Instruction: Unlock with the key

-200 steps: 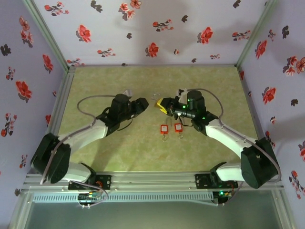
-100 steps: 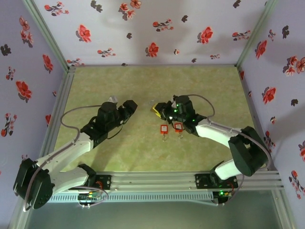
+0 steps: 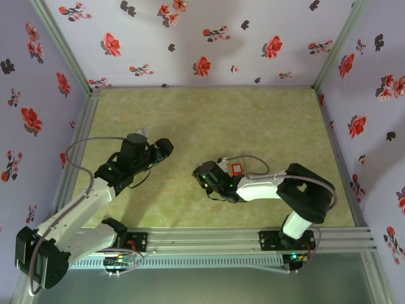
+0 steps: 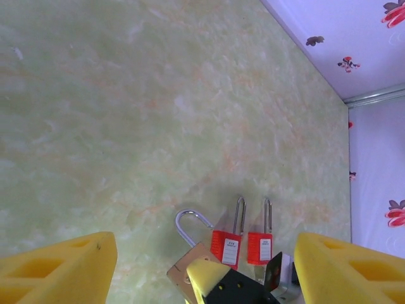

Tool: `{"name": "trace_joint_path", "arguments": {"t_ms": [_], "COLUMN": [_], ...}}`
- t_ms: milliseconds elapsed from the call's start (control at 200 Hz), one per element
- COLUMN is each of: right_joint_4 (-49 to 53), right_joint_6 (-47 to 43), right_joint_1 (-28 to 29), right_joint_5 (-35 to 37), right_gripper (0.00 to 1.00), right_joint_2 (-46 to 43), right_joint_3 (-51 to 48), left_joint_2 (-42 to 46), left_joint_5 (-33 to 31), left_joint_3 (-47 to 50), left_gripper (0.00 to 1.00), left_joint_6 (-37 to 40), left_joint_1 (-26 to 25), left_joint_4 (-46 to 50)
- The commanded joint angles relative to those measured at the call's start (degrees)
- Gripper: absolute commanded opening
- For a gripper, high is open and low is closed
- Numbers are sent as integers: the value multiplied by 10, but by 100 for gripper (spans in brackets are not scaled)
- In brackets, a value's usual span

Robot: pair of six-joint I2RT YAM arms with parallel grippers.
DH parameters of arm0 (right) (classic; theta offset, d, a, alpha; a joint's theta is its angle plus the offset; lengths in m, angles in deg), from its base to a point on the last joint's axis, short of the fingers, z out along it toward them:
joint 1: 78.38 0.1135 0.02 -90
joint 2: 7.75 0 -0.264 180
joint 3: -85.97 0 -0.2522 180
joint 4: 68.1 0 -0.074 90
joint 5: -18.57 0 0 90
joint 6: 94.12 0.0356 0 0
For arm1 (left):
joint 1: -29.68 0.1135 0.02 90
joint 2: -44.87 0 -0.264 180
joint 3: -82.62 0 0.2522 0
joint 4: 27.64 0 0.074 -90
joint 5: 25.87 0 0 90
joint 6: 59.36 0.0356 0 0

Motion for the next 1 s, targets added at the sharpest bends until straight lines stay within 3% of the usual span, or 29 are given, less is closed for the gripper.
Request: {"name": "trace_joint_path", "arguments": {"t_ms": [0,95,280,345,525,800,925,995], "right_joint_4": [-24,-40,-71,-64,24,198,248,282], "right_joint_6": [56,74,115,126,159,191,163,120], "right_joint_1": [18,29,46,52,76,108,109,103], "right_joint_5": [103,122,123,123,147,134,144,160], "right_gripper": [2,9,34,44,61,74,77,83], "right_joint_2": [17,43,80,76,30,-56,-110,-149], "right_joint_3": [20,27,37,40,57,89,89,94], "left_joint_2": [26,40,63,67,71,61,56,57], "left_joint_5": [9,12,16,21,24,24,19,19], "left_joint_3": [12,15,21,21,17,1,-8,-12], "left_gripper": [75,76,79,80,81,84,86,92], "left_joint_6": [28,38,49,51,56,68,70,76], "left_joint_1": [9,15,26,29,35,39,39,39], "left_joint_4": [27,44,69,76,92,104,113,109]}}
